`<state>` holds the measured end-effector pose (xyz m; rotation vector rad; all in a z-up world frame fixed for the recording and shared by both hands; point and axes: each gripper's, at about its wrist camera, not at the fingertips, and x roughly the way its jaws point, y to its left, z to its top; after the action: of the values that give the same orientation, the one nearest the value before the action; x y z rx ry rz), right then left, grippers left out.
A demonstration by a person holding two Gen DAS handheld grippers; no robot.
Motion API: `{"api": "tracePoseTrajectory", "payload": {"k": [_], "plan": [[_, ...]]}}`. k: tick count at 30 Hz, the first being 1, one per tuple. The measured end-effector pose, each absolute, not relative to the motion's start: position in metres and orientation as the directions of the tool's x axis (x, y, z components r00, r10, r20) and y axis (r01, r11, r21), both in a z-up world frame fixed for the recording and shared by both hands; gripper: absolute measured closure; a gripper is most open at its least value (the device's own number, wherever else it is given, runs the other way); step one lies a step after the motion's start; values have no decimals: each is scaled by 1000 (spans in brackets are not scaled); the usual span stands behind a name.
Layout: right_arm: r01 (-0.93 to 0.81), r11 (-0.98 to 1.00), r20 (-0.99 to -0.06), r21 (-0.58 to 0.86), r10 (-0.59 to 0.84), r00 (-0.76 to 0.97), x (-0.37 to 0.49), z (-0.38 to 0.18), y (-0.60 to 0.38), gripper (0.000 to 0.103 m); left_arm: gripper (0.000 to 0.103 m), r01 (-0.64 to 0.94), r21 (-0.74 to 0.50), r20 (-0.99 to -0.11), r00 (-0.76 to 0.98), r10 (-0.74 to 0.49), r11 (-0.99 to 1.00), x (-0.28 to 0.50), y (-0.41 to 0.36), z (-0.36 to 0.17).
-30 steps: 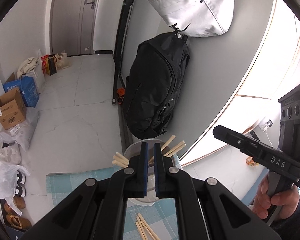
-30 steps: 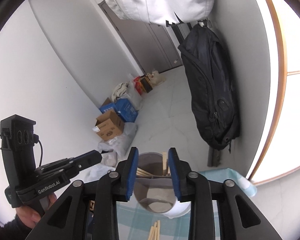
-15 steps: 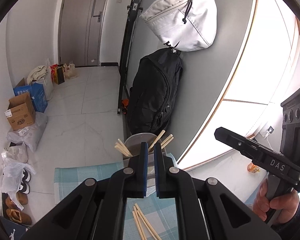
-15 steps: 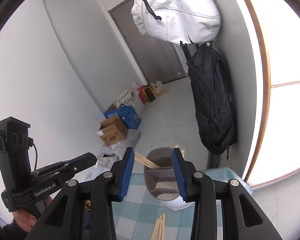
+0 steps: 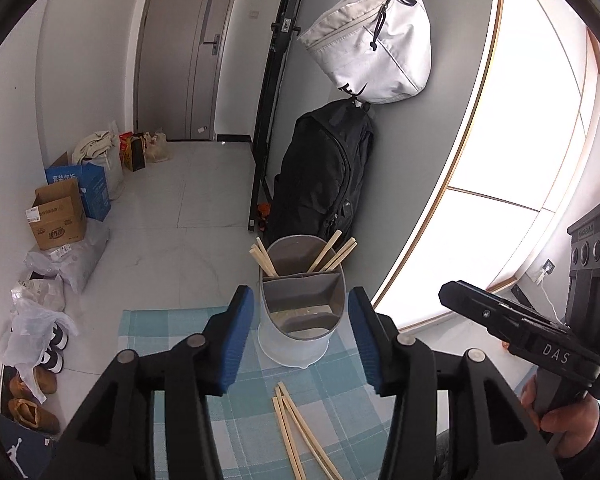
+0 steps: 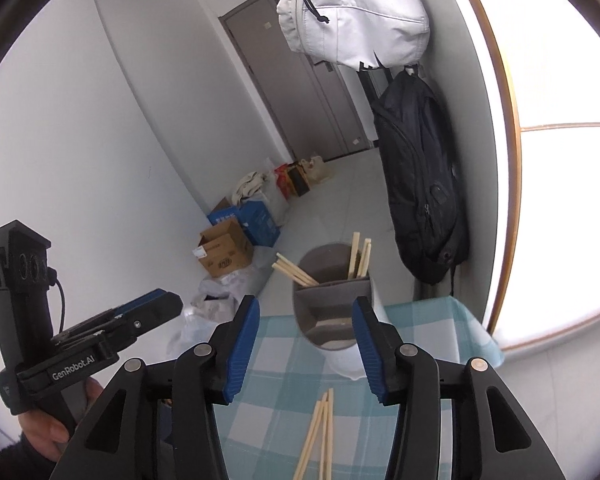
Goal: Organize utensils
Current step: 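Move the right gripper back down to the remaining chopsticks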
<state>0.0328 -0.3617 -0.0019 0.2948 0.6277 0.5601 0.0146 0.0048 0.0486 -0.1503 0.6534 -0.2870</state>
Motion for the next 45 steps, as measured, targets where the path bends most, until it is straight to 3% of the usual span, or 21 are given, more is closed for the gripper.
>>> {"api": "tracePoseTrajectory", "payload": {"k": [6, 16, 19, 22, 32, 33, 36, 40, 45], "plan": [[-397, 824, -508, 404, 563, 653, 22, -29, -356, 45, 39, 154, -247, -564, 780, -271, 957, 5, 18, 26], [-409, 835, -625, 369, 548, 556, 22, -87, -331, 41, 38, 33, -213, -681, 712, -172, 977, 12, 38, -38], [-407, 842, -664, 353, 532, 525, 25, -102, -322, 40, 37, 12, -208, -681, 716, -153, 978, 11, 45, -47], [-407, 848, -704, 339, 515, 489, 31, -119, -314, 38, 25, -17, -221, -675, 725, -140, 975, 10, 56, -54], [-451, 867, -839, 213, 398, 371, 50, -172, -274, 37, 25, -59, -240, -709, 692, -134, 969, 11, 72, -75], [-460, 865, -851, 199, 386, 357, 54, -178, -271, 38, 25, -66, -229, -709, 695, -120, 971, 10, 74, -75], [-480, 862, -882, 162, 345, 322, 61, -190, -260, 56, 25, -88, -226, -714, 692, -103, 970, 8, 86, -79], [-516, 852, -906, 94, 288, 310, 62, -201, -247, 69, 25, -106, -267, -731, 670, -130, 958, 9, 99, -87], [-528, 849, -913, 24, 234, 334, 62, -202, -238, 71, 24, -107, -284, -743, 653, -148, 953, 9, 102, -90]]}}
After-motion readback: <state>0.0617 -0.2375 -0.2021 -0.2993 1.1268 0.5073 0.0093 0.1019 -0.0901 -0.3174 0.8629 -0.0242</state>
